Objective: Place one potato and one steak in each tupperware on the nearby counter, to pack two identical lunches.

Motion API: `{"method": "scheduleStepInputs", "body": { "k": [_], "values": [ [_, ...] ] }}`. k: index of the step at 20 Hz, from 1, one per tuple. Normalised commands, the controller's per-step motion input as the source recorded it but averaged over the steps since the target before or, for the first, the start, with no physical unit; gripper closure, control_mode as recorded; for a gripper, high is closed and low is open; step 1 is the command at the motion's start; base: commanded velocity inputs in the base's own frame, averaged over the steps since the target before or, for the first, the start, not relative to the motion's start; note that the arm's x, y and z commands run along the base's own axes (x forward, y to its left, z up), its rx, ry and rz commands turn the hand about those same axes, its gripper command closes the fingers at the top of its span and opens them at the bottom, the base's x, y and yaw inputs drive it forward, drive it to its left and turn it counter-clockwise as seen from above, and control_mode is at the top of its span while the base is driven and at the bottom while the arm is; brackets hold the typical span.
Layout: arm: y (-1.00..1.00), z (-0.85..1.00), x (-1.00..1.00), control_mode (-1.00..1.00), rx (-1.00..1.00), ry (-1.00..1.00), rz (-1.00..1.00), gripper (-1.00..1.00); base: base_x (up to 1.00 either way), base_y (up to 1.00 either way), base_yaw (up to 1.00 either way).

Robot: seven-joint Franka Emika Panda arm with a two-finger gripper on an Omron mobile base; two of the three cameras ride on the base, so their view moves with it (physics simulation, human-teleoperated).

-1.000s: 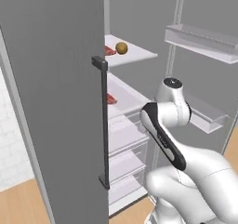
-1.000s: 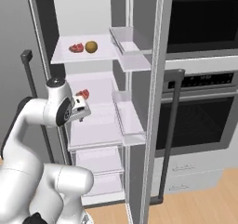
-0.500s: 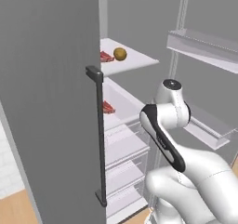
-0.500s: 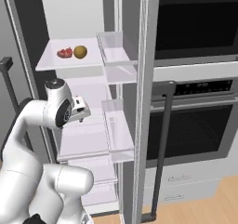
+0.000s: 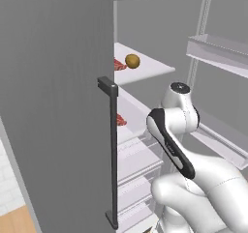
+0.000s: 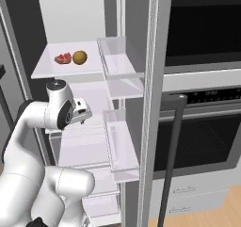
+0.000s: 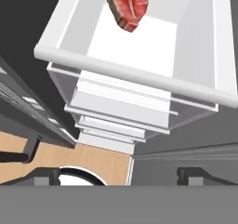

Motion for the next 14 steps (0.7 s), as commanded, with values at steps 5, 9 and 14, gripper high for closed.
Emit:
{"method": "scheduleStepInputs", "body": {
  "k": [5, 9, 14],
  "values": [
    [0.07, 0.18, 0.21, -1.0, 0.09, -0.14, -0.03, -1.0, 0.14, 0.0, 0.0],
    [0.35, 0.42, 0.42, -1.0, 0.16, -0.27, -0.2, -1.0, 0.0, 0.0, 0.0],
    [0.28, 0.0, 0.53, -1.0, 0.03, -0.12, -0.09, -1.0, 0.0, 0.0, 0.0]
  ]
}}
